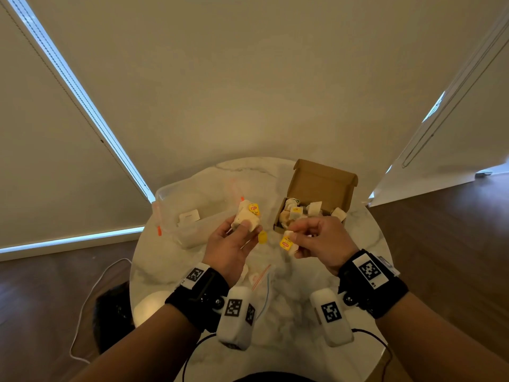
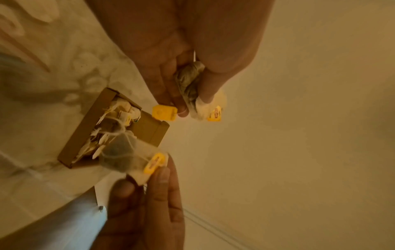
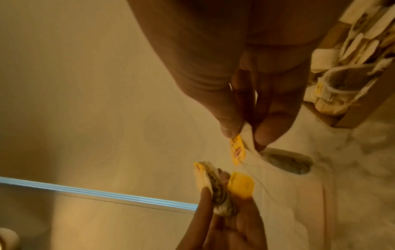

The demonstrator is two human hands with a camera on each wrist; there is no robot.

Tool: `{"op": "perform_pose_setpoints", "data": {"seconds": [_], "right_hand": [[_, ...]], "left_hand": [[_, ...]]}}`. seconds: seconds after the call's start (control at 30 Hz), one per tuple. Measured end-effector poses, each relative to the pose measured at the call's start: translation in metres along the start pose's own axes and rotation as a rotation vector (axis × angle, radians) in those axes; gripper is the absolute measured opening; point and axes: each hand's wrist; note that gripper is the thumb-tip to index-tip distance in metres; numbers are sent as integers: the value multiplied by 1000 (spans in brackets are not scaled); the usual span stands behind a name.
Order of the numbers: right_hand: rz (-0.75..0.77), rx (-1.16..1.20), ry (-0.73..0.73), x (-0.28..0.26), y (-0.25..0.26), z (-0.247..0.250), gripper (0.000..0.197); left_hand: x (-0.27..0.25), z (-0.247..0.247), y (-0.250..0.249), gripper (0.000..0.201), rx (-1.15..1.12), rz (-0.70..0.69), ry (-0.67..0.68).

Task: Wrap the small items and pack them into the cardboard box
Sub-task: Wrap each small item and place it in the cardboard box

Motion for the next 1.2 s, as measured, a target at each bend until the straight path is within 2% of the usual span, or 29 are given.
{"op": "perform_pose_setpoints", "data": {"seconds": [0.13,0.23,0.37,0.47,0.7,0.9,1.0,1.2], "right_hand": [[39,-70,-76,5,11,13,12],[112,-153,-112,11,21,10,6],[190,-205,-51,13,25,-4,2],[226,-204,-29,14,22,-8,4],[259,-192,22,8,19,-10,10],[213,-154,-14,11,23,-5,7],[225,-228,-29,13,26,-5,5],[200,-284,-89,22,27,6,3]], "left_hand": [[-5,-1,0,21,189,8,107],[-10,-7,5,20,315,26,186],[-11,-11,10,19,389,27,167],[-9,-10,11,23,375,33,120],[-11,-11,11,24,353,35,126],[-16,-11,7,36,93,137,197],[-15,-11,7,43,-46,219,174],[-8,-7,14,37,-61,248,116]]}}
Point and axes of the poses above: each hand's wrist, its own x-axis towards the middle knuckle, its own z-axis out of the back of the hand, y = z × x, and after that the axes turned 8 degrees about y, right-handed
